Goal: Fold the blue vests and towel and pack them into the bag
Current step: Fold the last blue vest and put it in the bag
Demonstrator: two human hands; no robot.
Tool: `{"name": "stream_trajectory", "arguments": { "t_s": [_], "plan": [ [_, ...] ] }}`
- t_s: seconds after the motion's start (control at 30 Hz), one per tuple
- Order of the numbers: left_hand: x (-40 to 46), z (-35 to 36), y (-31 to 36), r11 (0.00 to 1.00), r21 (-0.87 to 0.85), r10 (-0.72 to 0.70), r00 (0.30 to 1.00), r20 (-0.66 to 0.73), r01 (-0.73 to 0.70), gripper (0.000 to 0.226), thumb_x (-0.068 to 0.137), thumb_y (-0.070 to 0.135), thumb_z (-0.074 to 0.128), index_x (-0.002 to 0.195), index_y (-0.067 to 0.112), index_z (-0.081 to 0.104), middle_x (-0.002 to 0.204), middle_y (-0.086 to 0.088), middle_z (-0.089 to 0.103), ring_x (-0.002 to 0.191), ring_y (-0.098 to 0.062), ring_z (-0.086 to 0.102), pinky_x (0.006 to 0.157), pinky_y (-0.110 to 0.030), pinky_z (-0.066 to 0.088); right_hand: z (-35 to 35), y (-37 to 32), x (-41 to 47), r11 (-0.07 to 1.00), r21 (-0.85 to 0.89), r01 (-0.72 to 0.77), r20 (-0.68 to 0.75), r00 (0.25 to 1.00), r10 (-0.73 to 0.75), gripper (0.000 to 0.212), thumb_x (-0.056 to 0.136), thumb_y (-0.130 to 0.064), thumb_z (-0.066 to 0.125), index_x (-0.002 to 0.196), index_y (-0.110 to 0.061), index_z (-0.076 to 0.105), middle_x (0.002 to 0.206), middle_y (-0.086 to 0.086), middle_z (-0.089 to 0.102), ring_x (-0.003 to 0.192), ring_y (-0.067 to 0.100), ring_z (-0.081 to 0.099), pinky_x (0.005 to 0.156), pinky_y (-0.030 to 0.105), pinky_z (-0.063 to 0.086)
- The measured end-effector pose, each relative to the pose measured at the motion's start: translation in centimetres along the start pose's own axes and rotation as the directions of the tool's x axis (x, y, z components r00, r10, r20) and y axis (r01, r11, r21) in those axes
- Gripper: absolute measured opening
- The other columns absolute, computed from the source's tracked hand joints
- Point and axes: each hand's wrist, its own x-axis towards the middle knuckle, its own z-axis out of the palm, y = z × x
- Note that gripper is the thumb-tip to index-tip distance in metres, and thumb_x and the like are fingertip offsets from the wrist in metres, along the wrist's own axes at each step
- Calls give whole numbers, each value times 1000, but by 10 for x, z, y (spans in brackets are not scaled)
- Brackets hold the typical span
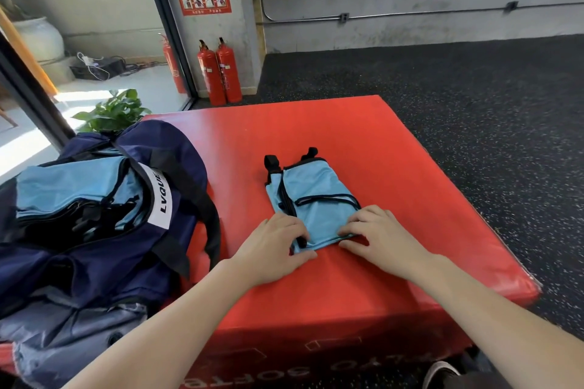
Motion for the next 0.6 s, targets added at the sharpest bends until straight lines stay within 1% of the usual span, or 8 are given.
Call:
{"name": "stream_trajectory", "arguments": {
  "t_s": [0.1, 0.2, 0.27, 0.33, 0.4, 0.47, 0.53, 0.6],
  "plan": [
    [1, 3, 3, 1000, 5, -10, 999, -41, 10, 42, 87, 65, 54, 105, 30, 67, 104, 18, 62, 101, -8, 52, 92, -32, 46, 7, 2, 3, 999, -5, 48, -72, 996, -48, 37, 91, -59, 49, 106, -37, 75, 99, -19, 62, 105, 12, 52, 90, 27, 30],
    [4, 5, 7, 999, 33, 20, 998, -65, -18, 30, 94, 49, 59, 107, 24, 71, 101, 11, 67, 97, -13, 55, 89, -33, 48, 10, 0, 8, 996, -14, 84, -104, 991, -85, 24, 90, -48, 60, 99, -33, 77, 94, -17, 64, 102, 14, 56, 92, 31, 36],
    [5, 6, 7, 999, 44, 24, 996, -80, -21, 24, 96, 41, 59, 100, 21, 71, 95, 10, 67, 92, -14, 54, 86, -35, 47, 9, -1, 11, 996, 1, 91, -98, 991, -91, 27, 90, -50, 57, 96, -32, 76, 94, -17, 63, 103, 13, 55, 94, 36, 41],
    [5, 6, 6, 999, 51, 5, 994, -106, 1, 22, 97, 39, 57, 93, 21, 69, 89, 11, 64, 94, -12, 50, 86, -34, 43, 7, -3, 12, 996, 30, 85, -85, 993, -82, 36, 89, -59, 51, 94, -32, 73, 98, -18, 60, 107, 8, 51, 99, 34, 38],
    [4, 6, 6, 1000, 23, -12, 987, -158, 16, 19, 97, 37, 57, 91, 21, 66, 91, 12, 62, 104, -9, 47, 91, -31, 37, 6, -5, 13, 995, 56, 79, -75, 994, -75, 40, 85, -66, 55, 98, -31, 70, 108, -18, 57, 112, 5, 46, 103, 29, 30],
    [2, 1, 8, 996, -82, -47, 979, -201, 31, 12, 98, 32, 57, 94, 22, 63, 96, 13, 62, 114, -5, 46, 98, -27, 31, 5, -6, 14, 995, 55, 80, -65, 995, -76, 38, 83, -59, 65, 105, -28, 67, 119, -14, 55, 119, 7, 45, 106, 31, 30],
    [-1, -7, 12, 976, -208, -99, 975, -199, 57, 9, 99, 28, 54, 94, 23, 59, 89, 9, 63, 102, -10, 54, 91, -23, 37, -1, -7, 16, 994, 86, 73, -77, 995, -66, 26, 80, -42, 69, 100, -26, 66, 121, -11, 60, 118, 12, 51, 104, 35, 38],
    [-4, -15, 16, 944, -318, -156, 972, -178, 94, 9, 100, 28, 53, 92, 24, 54, 73, 2, 61, 73, -19, 55, 68, -30, 43, -14, -11, 16, 970, 241, -5, -59, 998, 20, 13, 77, -31, 68, 88, -26, 63, 102, -12, 67, 94, 9, 61, 87, 32, 48]
  ]
}}
